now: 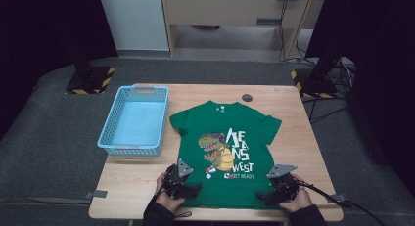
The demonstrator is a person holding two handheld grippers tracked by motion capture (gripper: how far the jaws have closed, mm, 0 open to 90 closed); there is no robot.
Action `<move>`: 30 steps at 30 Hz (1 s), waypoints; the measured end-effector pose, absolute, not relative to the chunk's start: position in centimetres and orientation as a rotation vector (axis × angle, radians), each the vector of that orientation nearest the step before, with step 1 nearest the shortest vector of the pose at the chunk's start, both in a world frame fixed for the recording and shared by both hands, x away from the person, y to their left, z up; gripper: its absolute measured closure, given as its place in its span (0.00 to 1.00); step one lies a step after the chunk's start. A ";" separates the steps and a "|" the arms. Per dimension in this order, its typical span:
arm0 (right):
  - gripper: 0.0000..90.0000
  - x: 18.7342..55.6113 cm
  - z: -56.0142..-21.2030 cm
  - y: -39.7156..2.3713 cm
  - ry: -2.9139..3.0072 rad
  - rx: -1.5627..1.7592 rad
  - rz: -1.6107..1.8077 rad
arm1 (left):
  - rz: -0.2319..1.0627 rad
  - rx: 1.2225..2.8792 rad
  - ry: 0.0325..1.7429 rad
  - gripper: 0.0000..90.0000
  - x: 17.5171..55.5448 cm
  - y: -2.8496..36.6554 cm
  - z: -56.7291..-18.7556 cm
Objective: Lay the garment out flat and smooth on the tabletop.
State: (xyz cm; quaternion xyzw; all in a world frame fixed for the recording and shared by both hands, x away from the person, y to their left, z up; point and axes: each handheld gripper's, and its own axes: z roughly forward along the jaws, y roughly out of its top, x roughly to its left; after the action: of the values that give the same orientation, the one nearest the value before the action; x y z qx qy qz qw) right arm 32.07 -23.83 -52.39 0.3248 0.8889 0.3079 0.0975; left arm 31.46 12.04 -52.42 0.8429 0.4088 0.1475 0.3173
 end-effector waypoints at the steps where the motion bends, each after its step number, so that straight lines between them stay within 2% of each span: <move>1: 0.07 32.1 -52.3 -23.8 2.630 0.970 0.932 | 0.376 2.217 1.073 0.19 31.4 11.9 -52.4; 3: 0.08 32.1 -52.3 -23.8 2.591 0.988 0.975 | 0.344 2.187 1.048 0.20 31.2 11.5 -52.2; 11: 0.05 32.4 -53.0 -23.3 2.520 1.044 0.947 | 0.416 2.230 0.956 0.20 30.3 9.3 -52.7; 18: 0.01 32.3 -53.3 -23.1 2.505 1.038 0.969 | 0.391 2.198 0.979 0.17 30.4 9.7 -53.0; 30: 0.00 32.7 -53.7 -22.5 2.474 1.016 1.028 | 0.394 2.193 0.993 0.17 30.8 10.4 -53.0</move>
State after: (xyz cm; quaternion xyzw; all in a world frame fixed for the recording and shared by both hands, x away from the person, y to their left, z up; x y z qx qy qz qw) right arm 32.69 -22.53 -53.68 0.3511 0.8552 0.3555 0.1379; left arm 30.84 10.42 -52.95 0.8443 0.3823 0.1515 0.3437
